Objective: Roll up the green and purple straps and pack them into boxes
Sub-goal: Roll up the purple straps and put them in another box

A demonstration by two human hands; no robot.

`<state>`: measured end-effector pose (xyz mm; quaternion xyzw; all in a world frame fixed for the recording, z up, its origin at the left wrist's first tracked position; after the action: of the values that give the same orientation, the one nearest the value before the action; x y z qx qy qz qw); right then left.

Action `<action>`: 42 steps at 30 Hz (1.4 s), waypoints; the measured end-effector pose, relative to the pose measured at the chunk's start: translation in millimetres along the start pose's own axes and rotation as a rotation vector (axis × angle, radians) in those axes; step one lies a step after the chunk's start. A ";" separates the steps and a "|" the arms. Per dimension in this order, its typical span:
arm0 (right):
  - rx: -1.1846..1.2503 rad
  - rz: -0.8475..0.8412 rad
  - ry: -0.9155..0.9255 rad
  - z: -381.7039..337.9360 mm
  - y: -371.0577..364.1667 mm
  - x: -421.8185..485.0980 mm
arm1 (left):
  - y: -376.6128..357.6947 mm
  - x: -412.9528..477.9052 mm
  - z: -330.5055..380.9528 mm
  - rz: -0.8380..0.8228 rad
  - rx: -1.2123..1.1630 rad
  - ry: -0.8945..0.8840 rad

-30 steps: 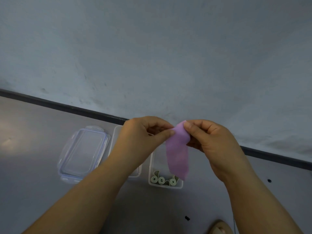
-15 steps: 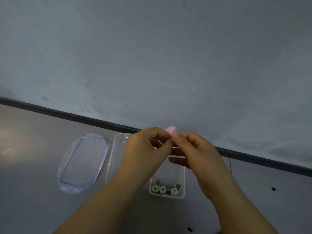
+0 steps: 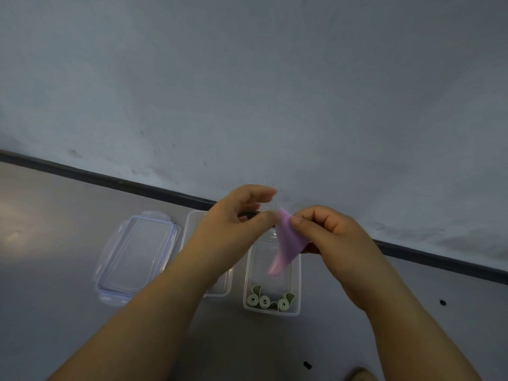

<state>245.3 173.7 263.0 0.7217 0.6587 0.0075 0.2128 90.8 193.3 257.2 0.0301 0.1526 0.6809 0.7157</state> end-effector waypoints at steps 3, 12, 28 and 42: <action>0.014 -0.048 0.021 -1.5 1.2 -1.2 | -2.0 -1.3 2.3 -0.040 -0.032 0.012; 0.153 0.008 0.012 3.6 0.0 4.0 | 1.8 0.8 -1.2 0.037 -0.197 0.078; 0.125 0.003 0.132 -3.5 -0.8 3.9 | 8.3 -1.9 3.2 -0.075 -0.187 0.036; -0.041 0.055 0.295 -5.0 -4.1 -1.0 | 7.4 -0.4 1.7 -0.063 -0.141 0.059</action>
<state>239.8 174.4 266.6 0.7261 0.6624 0.1325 0.1281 84.1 193.7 260.7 -0.0453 0.1259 0.6677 0.7323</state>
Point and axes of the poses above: each hand's wrist, its own x-axis towards the middle knuckle, its own y-axis out of the back of the hand, z = x × y, the point moved 2 cm from there along x, towards the middle knuckle, and after that the axes turned 9 degrees about z, right-handed, at the moved point
